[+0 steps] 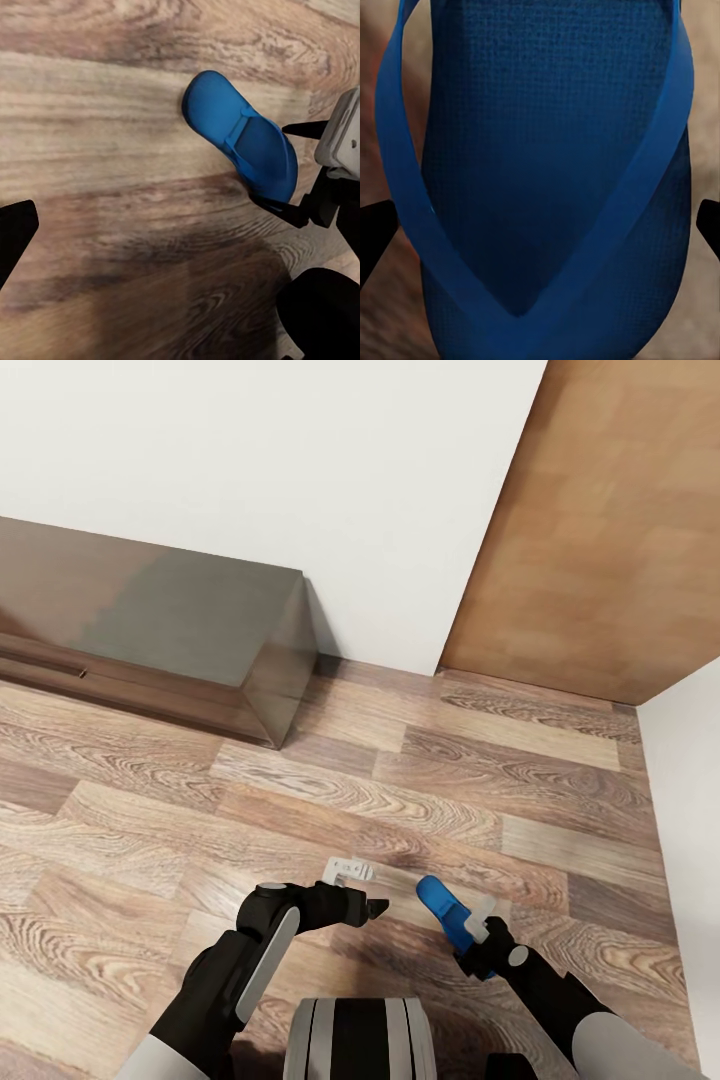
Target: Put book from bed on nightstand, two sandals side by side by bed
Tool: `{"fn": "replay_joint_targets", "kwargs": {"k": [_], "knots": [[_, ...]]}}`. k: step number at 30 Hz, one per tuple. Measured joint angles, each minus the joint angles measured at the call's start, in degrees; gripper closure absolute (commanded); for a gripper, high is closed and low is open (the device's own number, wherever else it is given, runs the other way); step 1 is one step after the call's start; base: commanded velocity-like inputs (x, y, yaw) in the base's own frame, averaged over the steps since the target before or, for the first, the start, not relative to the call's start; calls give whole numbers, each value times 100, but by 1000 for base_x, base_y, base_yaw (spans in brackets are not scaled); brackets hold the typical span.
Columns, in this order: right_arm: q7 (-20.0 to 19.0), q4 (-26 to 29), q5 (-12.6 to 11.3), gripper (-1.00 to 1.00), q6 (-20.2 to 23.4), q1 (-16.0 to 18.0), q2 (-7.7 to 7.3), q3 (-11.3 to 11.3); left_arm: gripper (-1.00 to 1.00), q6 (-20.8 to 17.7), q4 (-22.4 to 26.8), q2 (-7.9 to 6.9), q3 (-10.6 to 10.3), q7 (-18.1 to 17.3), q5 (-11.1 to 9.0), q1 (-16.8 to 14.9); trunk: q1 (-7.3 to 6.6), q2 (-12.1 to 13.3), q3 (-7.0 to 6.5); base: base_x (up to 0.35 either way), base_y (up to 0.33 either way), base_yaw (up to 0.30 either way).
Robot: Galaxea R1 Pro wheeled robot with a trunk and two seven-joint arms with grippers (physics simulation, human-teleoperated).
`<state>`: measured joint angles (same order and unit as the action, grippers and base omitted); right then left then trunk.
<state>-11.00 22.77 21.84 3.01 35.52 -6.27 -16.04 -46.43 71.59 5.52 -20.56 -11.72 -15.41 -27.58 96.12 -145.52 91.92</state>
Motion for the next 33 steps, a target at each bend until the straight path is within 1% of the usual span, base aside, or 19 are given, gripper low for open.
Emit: {"fn": "replay_joint_targets", "kwargs": {"k": [9,10,23,27,33], "knots": [[-3,-2,0,-100,2,0,5,0,-100,-2,1,0,3,-1,-3,0,0,0,1,0,0,0],[-3,-1,0,100,2,0,5,0,-100,-1,3,0,3,-1,-3,0,0,0,1,0,0,0],[-3,-9,6,100,-7,-1,2,0,-100,20,8,0,3,0,-1,0,0,0,1,0,0,0],[-2,-8,5,100,-9,0,5,1,-100,109,3,0,20,-2,-16,0,-11,5,-87,0,0,0],[-8,-1,4,100,-41,-4,21,-1,-100,125,0,0,28,-3,-23,0,-26,13,-220,0,0,0]]}}
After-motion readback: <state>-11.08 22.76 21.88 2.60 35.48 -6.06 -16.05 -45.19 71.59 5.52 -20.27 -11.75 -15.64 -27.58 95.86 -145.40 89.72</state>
